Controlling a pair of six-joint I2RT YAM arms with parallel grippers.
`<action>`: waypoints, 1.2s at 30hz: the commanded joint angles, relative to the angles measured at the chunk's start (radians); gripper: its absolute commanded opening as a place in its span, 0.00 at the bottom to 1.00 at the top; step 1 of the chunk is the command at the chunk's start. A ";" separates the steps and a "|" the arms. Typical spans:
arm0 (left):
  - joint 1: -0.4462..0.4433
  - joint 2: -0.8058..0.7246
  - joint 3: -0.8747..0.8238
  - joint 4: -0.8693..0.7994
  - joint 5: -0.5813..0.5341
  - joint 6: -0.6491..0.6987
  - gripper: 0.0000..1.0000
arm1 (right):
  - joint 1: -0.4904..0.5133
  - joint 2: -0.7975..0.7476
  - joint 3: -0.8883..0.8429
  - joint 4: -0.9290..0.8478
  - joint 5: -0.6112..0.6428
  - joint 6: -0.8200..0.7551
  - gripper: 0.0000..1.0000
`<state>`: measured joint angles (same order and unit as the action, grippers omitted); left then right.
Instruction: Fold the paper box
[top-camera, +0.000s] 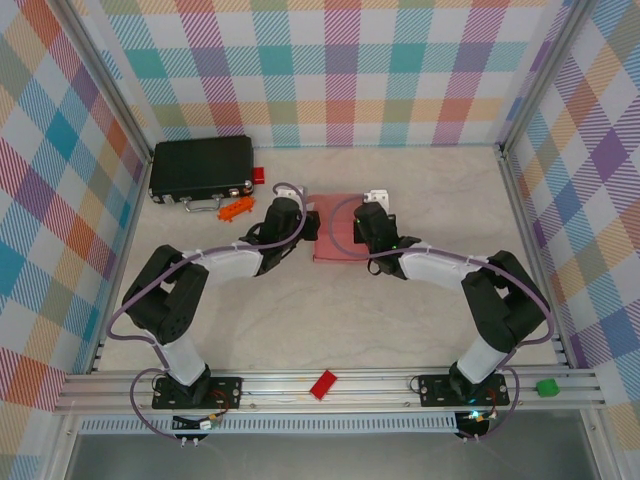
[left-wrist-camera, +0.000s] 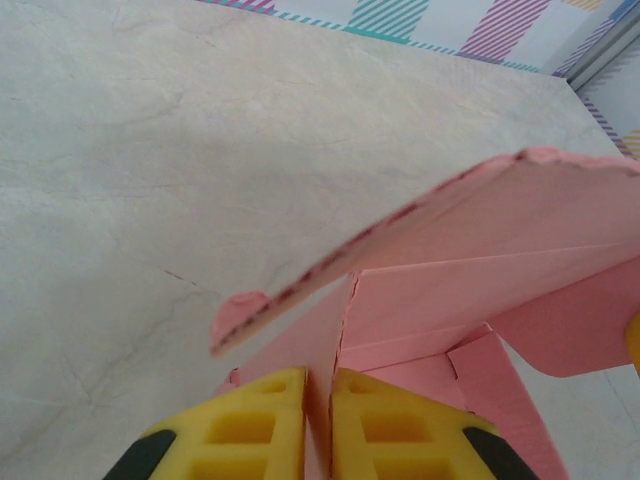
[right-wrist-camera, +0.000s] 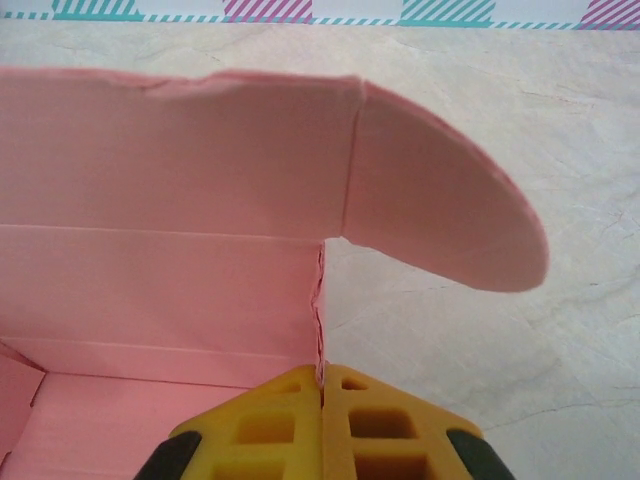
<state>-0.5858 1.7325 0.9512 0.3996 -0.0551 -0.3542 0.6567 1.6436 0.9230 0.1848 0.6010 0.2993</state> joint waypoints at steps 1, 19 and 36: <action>-0.024 -0.031 -0.024 0.034 -0.009 -0.031 0.15 | 0.021 -0.014 -0.015 0.035 0.017 0.023 0.04; -0.067 -0.045 -0.108 0.050 -0.054 -0.044 0.17 | 0.057 -0.022 -0.083 0.056 0.074 0.069 0.03; -0.094 -0.058 -0.151 0.049 -0.061 -0.057 0.15 | 0.078 -0.078 -0.148 0.001 0.078 0.127 0.03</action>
<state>-0.6609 1.7004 0.8230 0.4488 -0.1173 -0.3977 0.7246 1.5883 0.7937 0.2111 0.6735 0.3935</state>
